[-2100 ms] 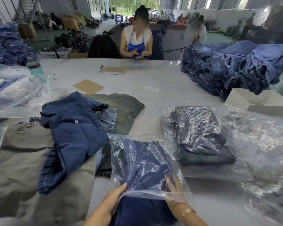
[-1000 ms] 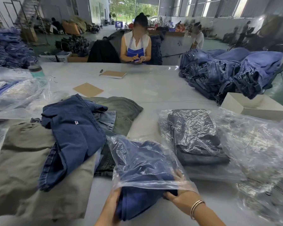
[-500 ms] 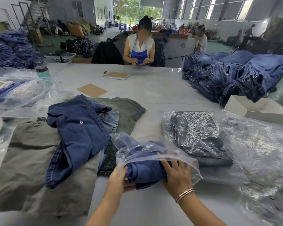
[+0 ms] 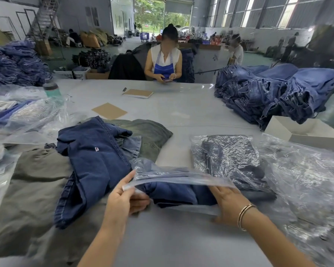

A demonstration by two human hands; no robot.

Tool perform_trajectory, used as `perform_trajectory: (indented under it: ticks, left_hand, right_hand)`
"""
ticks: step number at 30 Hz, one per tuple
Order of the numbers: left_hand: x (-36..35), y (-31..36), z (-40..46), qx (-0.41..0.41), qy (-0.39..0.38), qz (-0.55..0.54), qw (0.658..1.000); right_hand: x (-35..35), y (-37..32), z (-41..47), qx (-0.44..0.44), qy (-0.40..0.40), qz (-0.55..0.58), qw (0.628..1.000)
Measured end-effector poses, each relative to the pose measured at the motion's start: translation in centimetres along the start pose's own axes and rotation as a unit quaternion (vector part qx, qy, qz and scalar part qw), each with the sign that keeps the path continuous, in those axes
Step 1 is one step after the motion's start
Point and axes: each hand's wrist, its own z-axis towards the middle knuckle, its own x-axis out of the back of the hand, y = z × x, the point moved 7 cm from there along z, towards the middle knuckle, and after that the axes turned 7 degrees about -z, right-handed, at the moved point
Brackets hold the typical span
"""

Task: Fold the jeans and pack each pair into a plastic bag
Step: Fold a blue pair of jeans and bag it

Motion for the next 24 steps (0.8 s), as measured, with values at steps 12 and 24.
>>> perform_trajectory:
  ticks: [12, 24]
  left_hand:
    - [-0.1, 4.1, 2.6, -0.153, -0.099, 0.268, 0.946]
    - [0.3, 7.3, 3.4, -0.201, -0.058, -0.048, 0.977]
  right_hand:
    - [6.9, 1.2, -1.6, 0.130, 0.216, 0.061, 0.966]
    - [11.4, 1.4, -2.7, 0.168, 0.350, 0.212, 0.897]
